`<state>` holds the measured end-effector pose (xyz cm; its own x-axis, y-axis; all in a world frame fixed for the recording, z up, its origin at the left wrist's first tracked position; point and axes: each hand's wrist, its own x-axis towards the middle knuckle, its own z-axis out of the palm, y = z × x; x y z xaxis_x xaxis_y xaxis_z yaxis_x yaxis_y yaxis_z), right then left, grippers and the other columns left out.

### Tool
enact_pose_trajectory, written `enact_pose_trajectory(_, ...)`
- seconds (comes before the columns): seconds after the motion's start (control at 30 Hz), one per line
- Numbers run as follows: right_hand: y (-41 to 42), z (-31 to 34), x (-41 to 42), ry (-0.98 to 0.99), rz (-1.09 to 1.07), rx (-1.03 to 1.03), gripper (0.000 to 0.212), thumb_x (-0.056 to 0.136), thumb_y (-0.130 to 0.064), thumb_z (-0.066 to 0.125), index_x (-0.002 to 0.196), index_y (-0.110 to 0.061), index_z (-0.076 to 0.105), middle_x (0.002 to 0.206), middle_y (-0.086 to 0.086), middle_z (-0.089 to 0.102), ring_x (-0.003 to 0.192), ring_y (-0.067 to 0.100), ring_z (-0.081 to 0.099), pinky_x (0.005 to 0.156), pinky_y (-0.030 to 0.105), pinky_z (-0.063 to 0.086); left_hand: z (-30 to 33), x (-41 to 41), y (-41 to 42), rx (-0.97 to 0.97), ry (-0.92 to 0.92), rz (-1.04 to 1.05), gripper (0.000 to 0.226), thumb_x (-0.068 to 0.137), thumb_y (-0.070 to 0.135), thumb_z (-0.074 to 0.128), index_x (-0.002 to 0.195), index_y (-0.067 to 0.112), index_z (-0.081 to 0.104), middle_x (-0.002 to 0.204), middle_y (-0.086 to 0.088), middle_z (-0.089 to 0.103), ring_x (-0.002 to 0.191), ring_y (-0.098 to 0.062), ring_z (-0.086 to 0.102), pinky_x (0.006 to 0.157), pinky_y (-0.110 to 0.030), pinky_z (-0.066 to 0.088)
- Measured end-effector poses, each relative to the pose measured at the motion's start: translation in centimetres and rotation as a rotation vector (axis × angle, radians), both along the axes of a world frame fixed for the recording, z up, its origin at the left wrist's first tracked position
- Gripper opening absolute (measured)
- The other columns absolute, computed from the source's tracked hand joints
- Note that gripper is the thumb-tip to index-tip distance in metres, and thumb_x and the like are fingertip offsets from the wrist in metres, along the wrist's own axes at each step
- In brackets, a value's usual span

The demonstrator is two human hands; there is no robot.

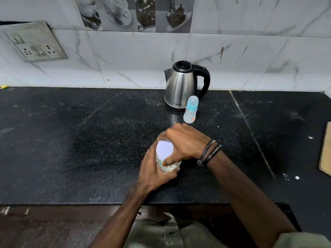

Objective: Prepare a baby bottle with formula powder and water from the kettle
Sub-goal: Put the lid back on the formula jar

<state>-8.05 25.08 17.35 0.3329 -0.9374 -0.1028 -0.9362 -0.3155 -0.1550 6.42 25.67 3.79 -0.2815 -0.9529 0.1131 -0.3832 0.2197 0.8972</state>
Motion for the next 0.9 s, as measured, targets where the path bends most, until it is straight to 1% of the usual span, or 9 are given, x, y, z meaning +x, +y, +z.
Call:
enact_pose_trajectory(0.07,0.1,-0.2,0.3,0.019,-0.011,-0.032,0.046,0.059,-0.054,0.079,0.090,-0.025,0.062,0.080,-0.003,0.060,0.075,0.024,0.054,0.060,0.032,0.041,-0.2,0.0,0.1,0.019,-0.003,0.010,0.094,0.049,0.047,0.087,0.133,0.040,0.043,0.123,0.011,0.064,0.114,-0.010,0.063,0.093,-0.040,0.056)
enact_pose_trajectory(0.13,0.2,-0.5,0.6,0.035,-0.059,-0.061,0.045,0.060,-0.057,0.076,0.082,-0.023,0.056,0.075,-0.002,0.051,0.070,0.025,0.049,0.058,0.031,0.035,-0.5,0.0,0.1,0.023,0.001,0.021,0.098,0.049,0.047,0.087,0.136,0.032,0.045,0.124,0.006,0.065,0.113,-0.014,0.065,0.091,-0.045,0.056)
enact_pose_trajectory(0.27,0.4,-0.8,1.2,0.057,-0.131,-0.096,0.050,0.065,-0.061,0.071,0.081,-0.017,0.055,0.086,0.007,0.062,0.070,0.029,0.052,0.061,0.031,0.035,-0.4,-0.1,0.4,0.014,-0.007,0.037,0.096,0.050,0.048,0.084,0.136,0.037,0.043,0.123,0.007,0.065,0.111,-0.012,0.066,0.090,-0.043,0.057)
enact_pose_trajectory(0.33,0.4,-0.9,1.4,0.051,-0.141,-0.087,0.050,0.066,-0.062,0.070,0.076,-0.018,0.049,0.089,0.009,0.064,0.071,0.030,0.053,0.061,0.031,0.035,-0.5,-0.2,0.8,0.027,-0.015,0.037,0.096,0.050,0.049,0.084,0.136,0.043,0.040,0.123,0.008,0.066,0.110,-0.010,0.066,0.089,-0.041,0.058)
enact_pose_trajectory(0.47,0.6,-1.1,1.4,0.048,-0.171,-0.081,0.051,0.068,-0.062,0.068,0.070,-0.020,0.041,0.089,0.009,0.063,0.068,0.028,0.044,0.062,0.031,0.033,-0.3,-0.6,1.3,0.032,-0.020,0.063,0.097,0.051,0.054,0.081,0.138,0.032,0.043,0.122,0.008,0.065,0.107,-0.010,0.065,0.088,-0.037,0.058)
enact_pose_trajectory(0.6,0.8,-1.4,1.8,0.035,-0.222,-0.131,0.048,0.071,-0.062,0.066,0.073,-0.017,0.047,0.090,0.012,0.066,0.075,0.033,0.059,0.063,0.031,0.034,-0.4,-1.0,1.3,0.009,-0.042,0.112,0.097,0.053,0.048,0.087,0.137,0.027,0.044,0.124,0.008,0.063,0.111,-0.012,0.063,0.092,-0.038,0.056)
enact_pose_trajectory(0.77,1.0,-2.0,2.6,0.020,-0.303,-0.165,0.046,0.075,-0.061,0.063,0.073,-0.017,0.047,0.090,0.012,0.067,0.079,0.033,0.062,0.063,0.032,0.038,-0.6,-1.4,1.5,-0.014,-0.049,0.125,0.100,0.053,0.043,0.091,0.139,0.025,0.043,0.124,0.009,0.059,0.112,-0.014,0.061,0.092,-0.037,0.055)
enact_pose_trajectory(0.83,1.0,-2.3,2.5,0.034,-0.310,-0.143,0.046,0.078,-0.062,0.061,0.079,-0.016,0.055,0.094,0.012,0.067,0.085,0.034,0.063,0.068,0.035,0.042,-0.4,-1.4,1.6,-0.028,-0.032,0.128,0.092,0.052,0.036,0.094,0.129,0.036,0.043,0.110,0.019,0.057,0.102,-0.007,0.059,0.085,-0.031,0.053)
enact_pose_trajectory(0.9,0.9,-2.5,1.9,0.065,-0.248,-0.116,0.056,0.081,-0.068,0.056,0.092,-0.013,0.062,0.101,0.014,0.066,0.092,0.034,0.063,0.071,0.036,0.040,-0.1,-1.2,1.2,-0.025,-0.032,0.132,0.087,0.052,0.030,0.097,0.115,0.050,0.040,0.099,0.026,0.055,0.092,0.003,0.057,0.079,-0.025,0.052)
